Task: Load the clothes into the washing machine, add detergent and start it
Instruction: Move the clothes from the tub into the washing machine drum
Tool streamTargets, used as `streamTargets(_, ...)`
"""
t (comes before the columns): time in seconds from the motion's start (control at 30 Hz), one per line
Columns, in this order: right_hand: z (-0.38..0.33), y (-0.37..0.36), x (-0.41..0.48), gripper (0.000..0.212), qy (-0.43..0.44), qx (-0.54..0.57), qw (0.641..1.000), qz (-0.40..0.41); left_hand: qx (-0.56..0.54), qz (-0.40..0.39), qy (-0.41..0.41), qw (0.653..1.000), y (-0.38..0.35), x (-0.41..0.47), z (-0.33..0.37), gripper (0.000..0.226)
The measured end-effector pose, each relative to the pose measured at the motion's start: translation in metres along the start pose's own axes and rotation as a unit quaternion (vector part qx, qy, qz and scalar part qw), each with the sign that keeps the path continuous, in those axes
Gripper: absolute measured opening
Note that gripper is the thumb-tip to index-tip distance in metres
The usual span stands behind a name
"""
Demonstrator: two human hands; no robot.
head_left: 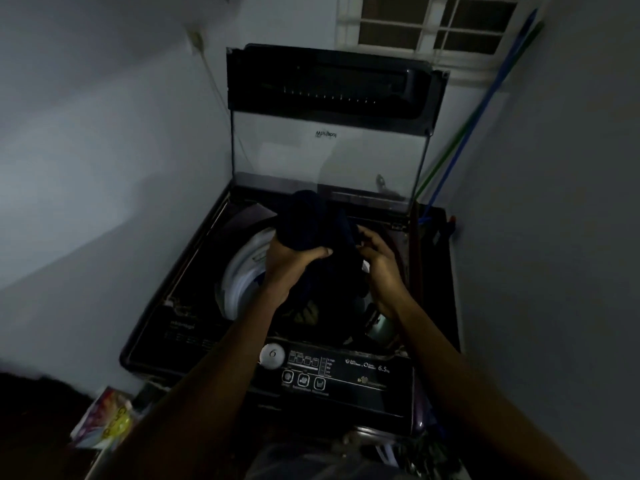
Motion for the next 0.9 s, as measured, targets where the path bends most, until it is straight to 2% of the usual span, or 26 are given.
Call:
streamTargets(0.07,0.008,-0.003,0.006,0.042,-0.011,0.004,1.0,0.024,0.027,-0.024,0.012,0.999,0.001,0.01,-0.013,0.056)
streamTargets(0.2,0.029,-0.007,0.017,0.033,-0.022,0.018,0.995,0.096,0.082,-0.087,0.044,0.992,0.004,0.029,-0.043,0.078)
streamTargets(0.3,0.05,-0.009,0.023,0.03,-0.032,-0.02,0.986,0.162,0.079,-0.132,0.054,0.987,-0.001,0.04,-0.062,0.069)
streamTargets(0.37,0.052,-0.012,0.029,0.035,-0.028,-0.12,0.975,0.185,0.11,-0.19,0.061,0.974,-0.009,0.049,-0.076,0.073)
streamTargets(0.4,0.055,-0.014,0.034,0.045,-0.041,-0.195,0.964,0.178,0.145,-0.224,0.061,0.962,-0.011,0.054,-0.084,0.082)
streamTargets(0.47,0.069,-0.016,0.043,0.052,-0.102,-0.332,0.926,0.145,0.216,-0.28,0.05,0.934,-0.01,0.065,-0.097,0.106)
streamTargets(0.5,0.077,-0.015,0.047,0.05,-0.125,-0.381,0.907,0.132,0.24,-0.307,0.05,0.92,-0.009,0.068,-0.104,0.108)
streamTargets(0.6,0.09,-0.01,0.053,0.037,-0.142,-0.445,0.875,0.128,0.274,-0.326,0.065,0.902,-0.001,0.074,-0.117,0.089)
streamTargets(0.7,0.094,-0.007,0.05,0.027,-0.121,-0.445,0.877,0.137,0.286,-0.31,0.058,0.905,0.006,0.075,-0.125,0.078)
streamTargets(0.9,0.08,-0.001,0.028,0.03,-0.098,-0.426,0.884,0.168,0.311,-0.334,0.012,0.89,-0.001,0.066,-0.123,0.066)
Point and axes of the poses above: each hand's wrist, its own x-axis towards the middle knuckle, its own y-axis out of the back of the hand, z = x × y, the point moved 10 cm from there along x, towards the middle knuckle, and after that the axes turned 8 degrees about -y, right-handed, at the moved point
